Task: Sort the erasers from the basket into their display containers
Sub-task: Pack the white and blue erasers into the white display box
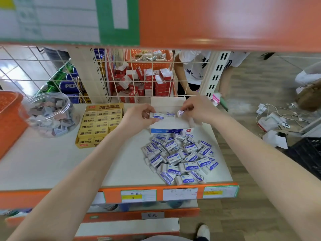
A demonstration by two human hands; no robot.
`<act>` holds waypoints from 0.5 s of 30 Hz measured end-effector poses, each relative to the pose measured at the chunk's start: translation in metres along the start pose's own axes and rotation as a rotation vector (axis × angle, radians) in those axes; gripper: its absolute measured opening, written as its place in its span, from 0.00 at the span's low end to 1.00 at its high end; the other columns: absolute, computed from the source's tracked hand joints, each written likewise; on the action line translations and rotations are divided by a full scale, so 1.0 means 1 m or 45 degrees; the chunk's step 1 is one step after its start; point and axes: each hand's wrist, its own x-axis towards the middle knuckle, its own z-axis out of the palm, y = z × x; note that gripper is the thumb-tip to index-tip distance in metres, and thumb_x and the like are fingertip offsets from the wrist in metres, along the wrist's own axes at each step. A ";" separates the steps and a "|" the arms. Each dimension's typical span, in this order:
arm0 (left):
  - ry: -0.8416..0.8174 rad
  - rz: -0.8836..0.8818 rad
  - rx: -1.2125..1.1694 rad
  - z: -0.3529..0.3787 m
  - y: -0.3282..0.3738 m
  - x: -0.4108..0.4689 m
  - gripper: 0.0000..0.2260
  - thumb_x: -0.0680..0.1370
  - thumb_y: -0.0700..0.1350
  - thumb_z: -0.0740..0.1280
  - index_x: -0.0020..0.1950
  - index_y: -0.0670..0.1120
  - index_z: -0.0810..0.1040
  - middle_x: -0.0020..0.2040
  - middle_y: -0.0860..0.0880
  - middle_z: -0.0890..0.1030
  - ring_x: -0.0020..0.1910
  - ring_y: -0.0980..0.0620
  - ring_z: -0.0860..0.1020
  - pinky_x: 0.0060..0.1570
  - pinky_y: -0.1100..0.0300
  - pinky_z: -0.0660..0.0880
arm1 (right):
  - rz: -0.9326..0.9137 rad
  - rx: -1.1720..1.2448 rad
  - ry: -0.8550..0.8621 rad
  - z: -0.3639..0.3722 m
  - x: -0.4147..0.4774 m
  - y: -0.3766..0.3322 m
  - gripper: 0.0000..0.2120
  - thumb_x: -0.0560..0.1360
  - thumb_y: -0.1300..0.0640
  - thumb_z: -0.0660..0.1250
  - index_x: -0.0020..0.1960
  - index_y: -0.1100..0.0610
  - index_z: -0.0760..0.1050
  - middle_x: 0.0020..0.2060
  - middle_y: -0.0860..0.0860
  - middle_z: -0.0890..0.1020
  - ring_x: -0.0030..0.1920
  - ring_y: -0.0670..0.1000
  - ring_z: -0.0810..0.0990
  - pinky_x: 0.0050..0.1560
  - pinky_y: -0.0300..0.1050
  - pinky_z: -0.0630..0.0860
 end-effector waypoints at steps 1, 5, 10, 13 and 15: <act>0.016 -0.013 -0.025 0.000 -0.001 0.000 0.09 0.71 0.49 0.74 0.48 0.53 0.77 0.39 0.54 0.77 0.37 0.58 0.74 0.37 0.68 0.70 | 0.010 -0.036 0.017 0.004 0.000 0.000 0.12 0.75 0.65 0.63 0.55 0.57 0.82 0.53 0.51 0.82 0.51 0.47 0.77 0.49 0.31 0.66; 0.032 -0.052 -0.063 -0.002 -0.003 0.000 0.09 0.71 0.49 0.74 0.48 0.54 0.77 0.39 0.55 0.77 0.36 0.59 0.74 0.35 0.71 0.70 | -0.034 -0.150 0.098 0.015 0.001 0.004 0.13 0.76 0.63 0.62 0.56 0.56 0.81 0.45 0.52 0.82 0.46 0.49 0.75 0.49 0.40 0.68; 0.032 -0.052 -0.066 0.000 -0.003 0.000 0.09 0.71 0.49 0.75 0.48 0.54 0.77 0.40 0.54 0.78 0.38 0.58 0.75 0.37 0.70 0.71 | -0.088 -0.224 0.141 0.022 0.002 0.010 0.08 0.75 0.58 0.68 0.52 0.57 0.83 0.50 0.54 0.80 0.55 0.56 0.74 0.52 0.41 0.65; 0.026 -0.049 -0.067 -0.001 -0.003 0.000 0.10 0.71 0.50 0.75 0.48 0.54 0.77 0.41 0.55 0.79 0.38 0.59 0.75 0.36 0.73 0.70 | -0.062 -0.236 0.091 0.022 0.006 0.011 0.08 0.75 0.58 0.68 0.52 0.57 0.83 0.50 0.52 0.82 0.56 0.56 0.75 0.55 0.43 0.69; 0.011 -0.043 -0.083 -0.001 -0.001 0.000 0.10 0.71 0.49 0.75 0.50 0.53 0.79 0.41 0.57 0.79 0.38 0.60 0.75 0.33 0.76 0.69 | -0.030 -0.244 0.088 0.021 0.006 0.010 0.08 0.75 0.58 0.67 0.51 0.56 0.83 0.49 0.51 0.83 0.56 0.54 0.74 0.57 0.48 0.72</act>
